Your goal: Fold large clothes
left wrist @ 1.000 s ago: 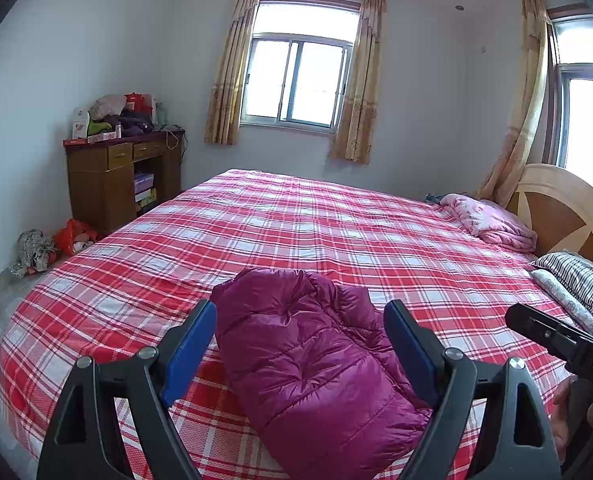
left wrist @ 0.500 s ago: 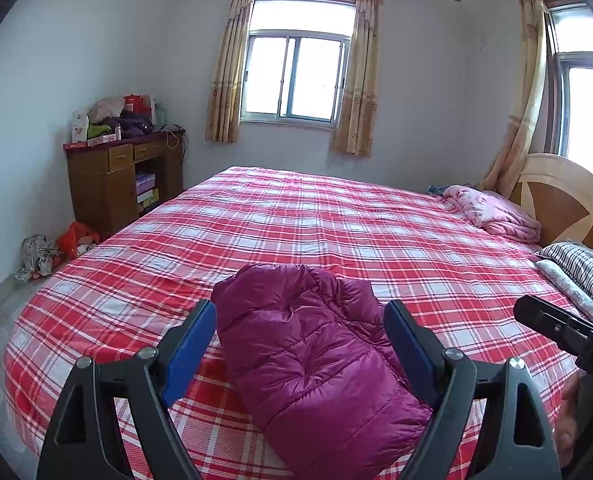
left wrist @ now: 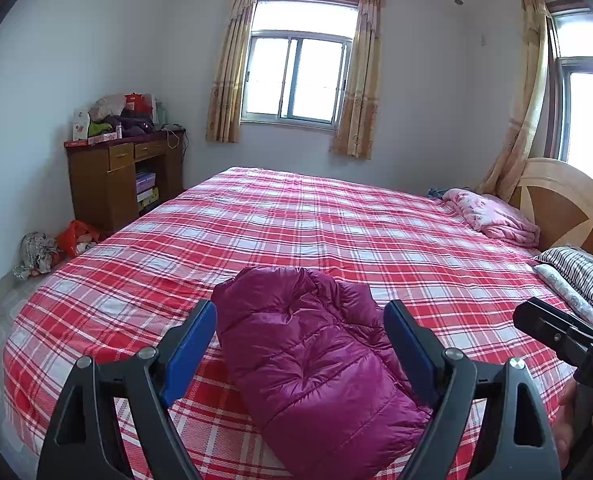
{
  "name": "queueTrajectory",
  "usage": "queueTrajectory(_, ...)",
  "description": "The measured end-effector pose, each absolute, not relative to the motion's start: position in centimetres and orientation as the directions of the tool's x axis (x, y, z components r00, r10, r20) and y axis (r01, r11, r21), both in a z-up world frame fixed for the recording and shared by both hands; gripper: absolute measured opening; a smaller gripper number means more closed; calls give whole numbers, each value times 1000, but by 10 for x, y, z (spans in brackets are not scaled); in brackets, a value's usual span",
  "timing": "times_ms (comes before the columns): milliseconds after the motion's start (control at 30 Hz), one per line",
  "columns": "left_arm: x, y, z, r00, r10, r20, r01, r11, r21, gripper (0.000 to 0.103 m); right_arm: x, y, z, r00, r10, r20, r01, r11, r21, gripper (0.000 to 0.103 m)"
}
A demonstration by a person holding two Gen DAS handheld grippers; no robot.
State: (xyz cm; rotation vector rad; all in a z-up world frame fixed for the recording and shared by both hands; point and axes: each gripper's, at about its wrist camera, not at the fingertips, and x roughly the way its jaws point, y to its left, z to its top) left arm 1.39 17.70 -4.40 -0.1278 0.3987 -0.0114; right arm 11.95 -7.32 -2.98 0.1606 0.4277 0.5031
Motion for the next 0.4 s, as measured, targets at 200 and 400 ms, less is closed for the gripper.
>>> queueTrajectory(200,13,181,-46,927,-13,-374,-37,991,-126,98,120,-72,-32,787,499,-363,-435,866,248,93)
queueTrajectory(400,15,179,-50,931,6,-365,-42,995,-91,98,120,-72,-35,785,496,-370,-430,867,252,93)
